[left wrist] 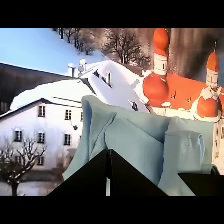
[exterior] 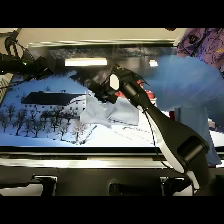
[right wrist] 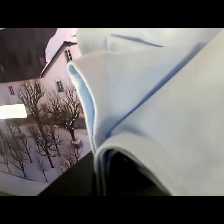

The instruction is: Fold the clothes and pants, and hang the long-sleeved shirts on hangers.

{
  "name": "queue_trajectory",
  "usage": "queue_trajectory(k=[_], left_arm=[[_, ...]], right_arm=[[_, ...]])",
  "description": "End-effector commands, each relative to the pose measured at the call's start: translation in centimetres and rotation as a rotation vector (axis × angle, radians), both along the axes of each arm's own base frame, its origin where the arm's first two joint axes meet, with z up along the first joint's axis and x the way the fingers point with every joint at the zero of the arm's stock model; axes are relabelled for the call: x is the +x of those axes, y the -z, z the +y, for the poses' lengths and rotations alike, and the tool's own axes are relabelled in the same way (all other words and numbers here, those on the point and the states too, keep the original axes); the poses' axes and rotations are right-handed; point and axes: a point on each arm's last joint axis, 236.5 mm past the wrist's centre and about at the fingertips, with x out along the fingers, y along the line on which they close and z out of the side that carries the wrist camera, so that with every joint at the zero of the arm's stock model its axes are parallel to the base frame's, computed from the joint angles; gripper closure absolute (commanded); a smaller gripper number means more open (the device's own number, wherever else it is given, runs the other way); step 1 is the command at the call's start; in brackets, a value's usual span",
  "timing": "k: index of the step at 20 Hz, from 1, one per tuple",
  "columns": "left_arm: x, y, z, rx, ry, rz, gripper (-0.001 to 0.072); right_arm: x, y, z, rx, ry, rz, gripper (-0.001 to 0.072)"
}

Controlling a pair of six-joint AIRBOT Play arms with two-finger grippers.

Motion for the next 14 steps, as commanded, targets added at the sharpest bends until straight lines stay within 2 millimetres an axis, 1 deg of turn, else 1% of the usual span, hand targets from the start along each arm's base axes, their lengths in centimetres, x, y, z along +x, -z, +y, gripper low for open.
queue_trajectory(k=[1, 3, 4, 6, 7, 8, 9, 10, 11, 12, 13, 14], left_arm=[[0.0, 0.0, 0.1, 0.003, 0.001, -0.001, 0.0688], [0.0, 0.0, 0.1, 0.003, 0.0, 0.0, 0.0689], [0.0, 0.1, 0.1, 0.003, 0.001, 0.002, 0.0688], [0.0, 0.2, 0.1, 0.003, 0.001, 0.004, 0.0688], [0.0, 0.2, 0.1, 0.002, 0.001, 0.004, 0.0689], [0.1, 0.2, 0.1, 0.002, 0.0, 0.004, 0.0689], [0.1, 0.2, 0.1, 0.002, 0.0, 0.004, 0.0688], [0.1, 0.2, 0.1, 0.002, 0.0, 0.004, 0.0688], [0.1, 0.2, 0.1, 0.002, 0.0, 0.004, 0.0689], [0.1, 0.2, 0.1, 0.002, 0.0, 0.004, 0.0688], [0.1, 0.2, 0.1, 0.002, 0.0, 0.004, 0.0688], [0.1, 0.2, 0.1, 0.002, 0.0, 0.004, 0.0688]], right_arm=[[-0.8, 1.5, 1.5, 0.032, -0.037, 0.048, 0.0679], [-0.9, 2.1, 1.9, 0.032, -0.073, 0.043, 0.0665], [-0.8, 2.1, 2.2, 0.039, -0.093, 0.026, 0.0544], [-0.7, 1.5, 2.9, 0.059, -0.155, -0.021, 0.0247], [-1.0, 1.1, 3.0, 0.062, -0.186, -0.034, 0.0206], [-1.1, 0.5, 2.7, 0.052, -0.2, -0.051, 0.0202], [-0.8, -0.5, 2.2, 0.047, -0.206, -0.081, 0.0164], [-0.2, -1.9, 1.3, 0.042, -0.202, -0.117, 0.0156], [0.6, -3.4, 0.0, 0.041, -0.182, -0.15, 0.0156], [1.6, -5.0, -1.9, 0.04, -0.156, -0.177, 0.0156], [2.5, -6.3, -4.3, 0.032, -0.134, -0.195, 0.0155], [3.2, -7.4, -7.4, 0.01, -0.116, -0.2, 0.0153]])
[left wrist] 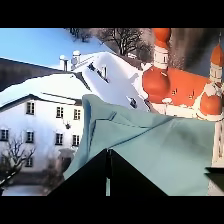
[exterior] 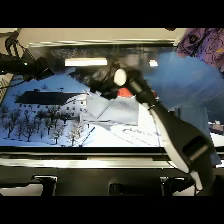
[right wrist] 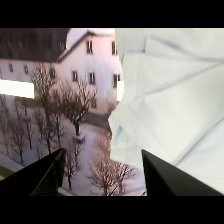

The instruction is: Fold the clothes and pants, and hang the long-sleeved shirts on hangers.

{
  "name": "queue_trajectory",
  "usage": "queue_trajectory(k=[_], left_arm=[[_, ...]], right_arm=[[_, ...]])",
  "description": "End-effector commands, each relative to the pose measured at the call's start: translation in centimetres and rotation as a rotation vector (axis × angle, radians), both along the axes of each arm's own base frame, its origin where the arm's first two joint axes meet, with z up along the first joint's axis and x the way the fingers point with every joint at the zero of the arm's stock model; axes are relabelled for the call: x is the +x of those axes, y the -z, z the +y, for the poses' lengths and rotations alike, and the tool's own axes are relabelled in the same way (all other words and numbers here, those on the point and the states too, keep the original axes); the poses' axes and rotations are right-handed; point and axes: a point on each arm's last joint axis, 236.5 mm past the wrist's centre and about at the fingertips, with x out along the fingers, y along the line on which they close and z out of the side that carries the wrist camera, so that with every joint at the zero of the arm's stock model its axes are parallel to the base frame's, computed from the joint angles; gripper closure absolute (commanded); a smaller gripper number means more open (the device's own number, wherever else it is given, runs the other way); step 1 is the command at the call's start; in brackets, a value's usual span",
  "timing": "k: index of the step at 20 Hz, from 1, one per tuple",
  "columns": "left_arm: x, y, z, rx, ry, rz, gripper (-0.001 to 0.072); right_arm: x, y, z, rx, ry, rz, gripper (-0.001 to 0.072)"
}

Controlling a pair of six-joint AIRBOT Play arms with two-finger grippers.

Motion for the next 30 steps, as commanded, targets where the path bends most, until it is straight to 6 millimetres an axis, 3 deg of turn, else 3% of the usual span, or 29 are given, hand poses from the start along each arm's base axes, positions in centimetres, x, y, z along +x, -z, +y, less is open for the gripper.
queue_trajectory(k=[1, 3, 5, 7, 10, 13, 18, 20, 23, 25, 28, 29, 30], left_arm=[[0.0, 0.0, 0.1, 0.001, -0.002, 0.0, 0.0688], [0.0, 0.0, 0.2, 0.0, -0.003, 0.0, 0.0688], [0.1, 0.0, 0.4, 0.0, -0.008, 0.0, 0.0688], [0.1, 0.0, 0.8, 0.001, -0.016, 0.0, 0.0688], [0.2, 0.0, 1.6, 0.0, -0.032, 0.0, 0.0688], [0.2, 0.0, 1.9, 0.0, -0.036, 0.004, 0.0687], [0.0, 0.1, 1.8, 0.001, -0.033, 0.01, 0.0688], [0.0, 0.1, 1.8, 0.001, -0.033, 0.01, 0.0688], [0.0, 0.1, 1.8, 0.001, -0.034, 0.01, 0.0687], [0.0, 0.1, 1.8, 0.001, -0.034, 0.01, 0.0687], [0.0, 0.1, 1.8, 0.001, -0.034, 0.01, 0.0688], [0.0, 0.1, 1.8, 0.002, -0.033, 0.01, 0.0688], [0.0, 0.1, 1.8, 0.002, -0.033, 0.01, 0.0688]], right_arm=[[1.7, -3.6, -8.9, -0.074, 0.024, -0.053, 0.0109], [1.3, -3.2, -15.8, -0.17, -0.003, -0.01, 0.0099], [0.7, -1.6, -21.9, -0.216, -0.021, 0.063, 0.01], [-0.1, 1.0, -24.7, -0.158, -0.033, 0.138, 0.01], [-1.5, 6.6, -26.3, -0.053, -0.017, 0.231, 0.01], [-2.4, 12.1, -26.1, 0.012, 0.022, 0.252, 0.0116], [-3.9, 17.2, -23.2, 0.188, 0.067, 0.273, 0.0177], [-4.1, 18.1, -22.8, 0.212, 0.058, 0.273, 0.0179], [-3.0, 18.3, -22.9, 0.222, 0.087, 0.24, 0.0236], [-2.2, 18.2, -22.8, 0.228, 0.114, 0.22, 0.0236], [-2.5, 18.6, -21.0, 0.194, 0.074, 0.202, 0.0244], [-2.5, 18.7, -20.3, 0.18, 0.063, 0.195, 0.033], [-2.4, 18.9, -19.8, 0.169, 0.06, 0.185, 0.0349]])
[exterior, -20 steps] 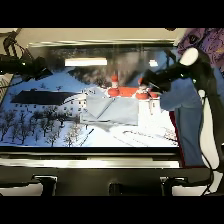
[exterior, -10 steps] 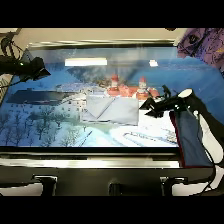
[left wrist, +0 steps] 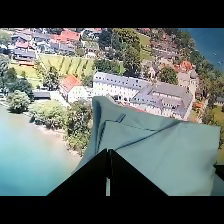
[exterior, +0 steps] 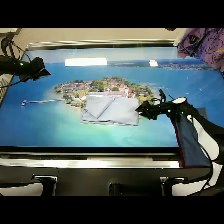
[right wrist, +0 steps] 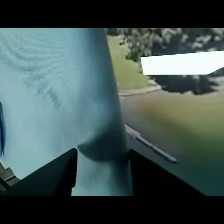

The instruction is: Fold the clothes and pants, and hang the long-sleeved shirts on hangers.

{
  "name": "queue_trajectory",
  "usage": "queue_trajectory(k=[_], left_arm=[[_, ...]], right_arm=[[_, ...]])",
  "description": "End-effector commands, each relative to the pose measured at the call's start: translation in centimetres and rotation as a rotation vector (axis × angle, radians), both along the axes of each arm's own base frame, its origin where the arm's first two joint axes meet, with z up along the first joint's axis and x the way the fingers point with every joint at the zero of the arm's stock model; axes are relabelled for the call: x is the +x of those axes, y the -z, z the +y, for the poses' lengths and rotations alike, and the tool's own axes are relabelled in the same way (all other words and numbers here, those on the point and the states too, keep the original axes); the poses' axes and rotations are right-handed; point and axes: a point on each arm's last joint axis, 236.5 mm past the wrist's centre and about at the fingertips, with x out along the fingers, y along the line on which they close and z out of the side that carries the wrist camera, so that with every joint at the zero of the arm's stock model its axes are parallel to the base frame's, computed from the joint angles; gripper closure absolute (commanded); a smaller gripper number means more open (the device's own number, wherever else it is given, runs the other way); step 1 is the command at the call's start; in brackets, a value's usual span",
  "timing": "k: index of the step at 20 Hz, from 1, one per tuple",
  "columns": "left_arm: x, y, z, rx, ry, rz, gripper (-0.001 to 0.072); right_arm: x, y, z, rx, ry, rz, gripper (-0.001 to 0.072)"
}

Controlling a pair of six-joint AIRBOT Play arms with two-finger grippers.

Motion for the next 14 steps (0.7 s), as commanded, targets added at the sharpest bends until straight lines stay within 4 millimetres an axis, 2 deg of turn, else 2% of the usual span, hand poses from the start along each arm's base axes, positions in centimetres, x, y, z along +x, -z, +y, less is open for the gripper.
queue_trajectory(k=[1, 4, 5, 7, 9, 11, 14], left_arm=[[0.0, 0.0, 0.1, 0.001, -0.001, -0.001, 0.0687], [0.1, 0.0, 0.1, 0.001, -0.001, -0.001, 0.0688], [0.1, 0.1, 0.1, 0.001, -0.001, 0.0, 0.0688], [0.1, 0.1, 0.1, 0.001, -0.001, 0.002, 0.0687], [0.0, 0.1, 0.0, 0.0, -0.001, 0.002, 0.0687], [0.1, 0.1, 0.1, 0.001, -0.001, 0.002, 0.0687], [0.1, 0.1, 0.0, 0.0, 0.0, 0.003, 0.0688]], right_arm=[[0.5, 0.5, 1.7, -0.034, -0.005, -0.036, 0.0378], [0.4, 0.2, 2.9, -0.024, -0.012, -0.043, 0.064], [0.7, 0.0, 3.0, -0.02, -0.008, -0.047, 0.0678], [1.9, -0.9, 2.4, -0.014, 0.023, -0.059, 0.0679], [4.1, -3.0, 1.4, 0.009, 0.086, -0.072, 0.068], [7.4, -6.3, -0.8, 0.037, 0.183, -0.105, 0.0681], [11.2, -11.2, -4.8, 0.049, 0.288, -0.17, 0.0681]])
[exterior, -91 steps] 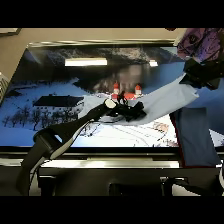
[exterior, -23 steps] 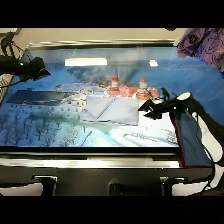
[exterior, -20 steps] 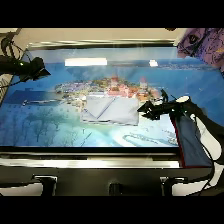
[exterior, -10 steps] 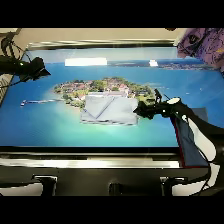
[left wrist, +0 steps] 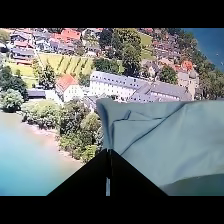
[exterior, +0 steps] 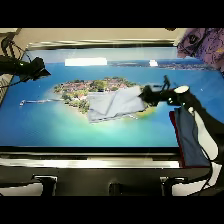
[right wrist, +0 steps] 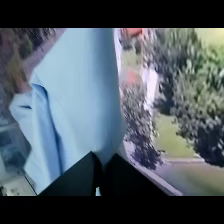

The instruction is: Fold the clothes and pants, and hang the long-sleeved shirts on hangers.

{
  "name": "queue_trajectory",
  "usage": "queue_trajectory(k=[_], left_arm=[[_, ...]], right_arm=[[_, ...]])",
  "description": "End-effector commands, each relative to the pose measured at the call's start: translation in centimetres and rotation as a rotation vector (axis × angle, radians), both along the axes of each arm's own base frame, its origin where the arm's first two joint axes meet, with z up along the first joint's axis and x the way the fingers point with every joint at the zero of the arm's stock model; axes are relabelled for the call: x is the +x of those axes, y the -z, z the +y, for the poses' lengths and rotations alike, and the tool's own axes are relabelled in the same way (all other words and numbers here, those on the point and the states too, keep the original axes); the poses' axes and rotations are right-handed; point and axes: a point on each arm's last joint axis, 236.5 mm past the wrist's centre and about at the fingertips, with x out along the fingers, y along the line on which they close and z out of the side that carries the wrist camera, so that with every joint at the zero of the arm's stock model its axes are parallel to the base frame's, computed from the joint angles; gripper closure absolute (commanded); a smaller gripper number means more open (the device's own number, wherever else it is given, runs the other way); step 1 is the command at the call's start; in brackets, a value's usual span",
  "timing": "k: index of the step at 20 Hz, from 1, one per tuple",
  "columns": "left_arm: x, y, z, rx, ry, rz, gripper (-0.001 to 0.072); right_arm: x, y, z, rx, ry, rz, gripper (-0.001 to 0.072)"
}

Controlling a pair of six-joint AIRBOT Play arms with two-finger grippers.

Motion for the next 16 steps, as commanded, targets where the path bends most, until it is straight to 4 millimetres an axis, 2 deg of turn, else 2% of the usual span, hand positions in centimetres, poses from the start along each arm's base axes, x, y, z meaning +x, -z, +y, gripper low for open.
queue_trajectory(k=[1, 5, 8, 12, 16], left_arm=[[0.0, 0.0, 0.0, 0.0, 0.0, 0.0, 0.0688], [0.0, 0.0, 0.0, -0.001, 0.0, 0.0, 0.0687], [0.0, 0.0, 0.0, -0.001, 0.0, 0.0, 0.0688], [0.0, 0.0, -0.1, -0.001, 0.001, 0.001, 0.0687], [-0.4, 0.2, -0.2, -0.003, 0.01, 0.017, 0.0687]], right_arm=[[4.0, -5.8, -4.9, 0.02, 0.138, -0.055, 0.0681], [6.5, -11.5, -11.5, 0.027, 0.278, -0.127, 0.0682], [6.8, -14.9, -16.9, 0.015, 0.41, -0.17, 0.0682], [4.8, -16.7, -23.3, -0.07, 0.585, -0.139, 0.0682], [2.1, -19.2, -27.1, -0.148, 0.727, -0.123, 0.0682]])
